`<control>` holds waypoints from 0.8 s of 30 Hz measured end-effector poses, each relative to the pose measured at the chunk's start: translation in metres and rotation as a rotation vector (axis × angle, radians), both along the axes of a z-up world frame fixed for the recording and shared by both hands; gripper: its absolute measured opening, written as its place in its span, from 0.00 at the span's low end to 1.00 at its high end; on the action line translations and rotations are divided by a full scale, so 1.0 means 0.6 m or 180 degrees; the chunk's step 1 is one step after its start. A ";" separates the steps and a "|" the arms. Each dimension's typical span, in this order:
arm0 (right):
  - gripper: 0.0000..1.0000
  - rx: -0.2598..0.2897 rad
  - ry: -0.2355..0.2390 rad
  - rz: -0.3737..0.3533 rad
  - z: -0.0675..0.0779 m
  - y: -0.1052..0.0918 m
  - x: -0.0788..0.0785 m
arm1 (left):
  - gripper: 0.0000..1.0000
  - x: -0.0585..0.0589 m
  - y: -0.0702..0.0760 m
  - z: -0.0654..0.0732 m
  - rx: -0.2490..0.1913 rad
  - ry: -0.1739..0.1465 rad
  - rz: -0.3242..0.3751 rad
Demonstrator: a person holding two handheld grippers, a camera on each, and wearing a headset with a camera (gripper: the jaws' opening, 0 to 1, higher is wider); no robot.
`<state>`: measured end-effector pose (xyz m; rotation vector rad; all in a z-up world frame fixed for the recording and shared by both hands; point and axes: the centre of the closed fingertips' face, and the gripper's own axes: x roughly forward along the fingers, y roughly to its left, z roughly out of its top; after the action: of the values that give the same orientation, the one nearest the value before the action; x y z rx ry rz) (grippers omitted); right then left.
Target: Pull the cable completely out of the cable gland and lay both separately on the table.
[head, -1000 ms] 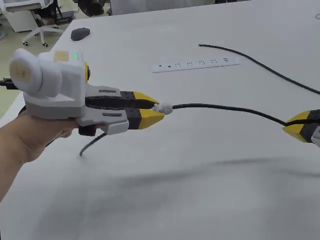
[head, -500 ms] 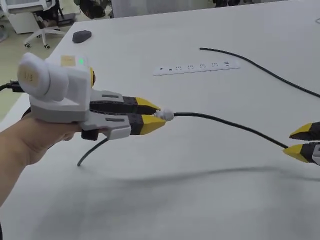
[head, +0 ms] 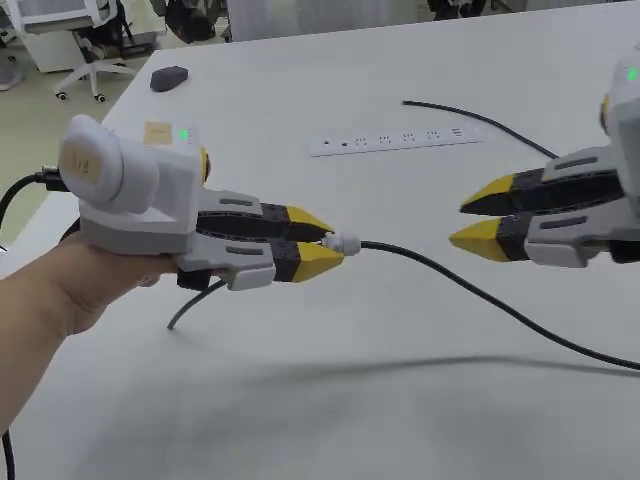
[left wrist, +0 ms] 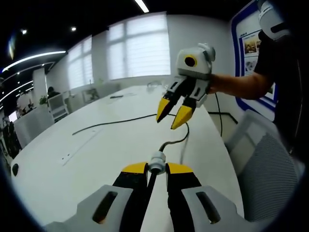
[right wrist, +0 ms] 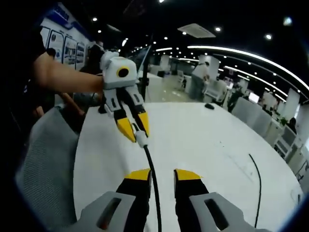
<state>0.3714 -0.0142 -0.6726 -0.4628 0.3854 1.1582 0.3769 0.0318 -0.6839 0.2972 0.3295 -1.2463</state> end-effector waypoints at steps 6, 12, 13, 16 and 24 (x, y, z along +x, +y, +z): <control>0.10 -0.0263 -0.0078 0.0292 -0.032 0.047 -0.014 | 0.15 -0.008 -0.008 -0.002 0.0022 0.0001 -0.0060; 0.08 -0.0467 -0.0190 0.0407 -0.050 0.052 -0.010 | 0.15 -0.015 -0.011 -0.007 0.0078 -0.0020 -0.0114; 0.08 -0.0471 -0.0167 0.0430 -0.051 0.052 -0.011 | 0.15 -0.016 -0.011 -0.006 0.0075 -0.0018 -0.0119; 0.05 -0.0486 -0.0183 0.0468 -0.052 0.053 -0.012 | 0.15 -0.017 -0.014 -0.005 0.0068 -0.0024 -0.0135; 0.00 -0.0517 -0.0265 0.0499 -0.050 0.053 -0.011 | 0.15 -0.017 -0.022 -0.007 0.0093 -0.0044 -0.0172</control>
<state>0.3647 0.0175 -0.7028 -0.6909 0.3775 1.2601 0.3670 0.0184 -0.6883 0.3417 0.3299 -1.2928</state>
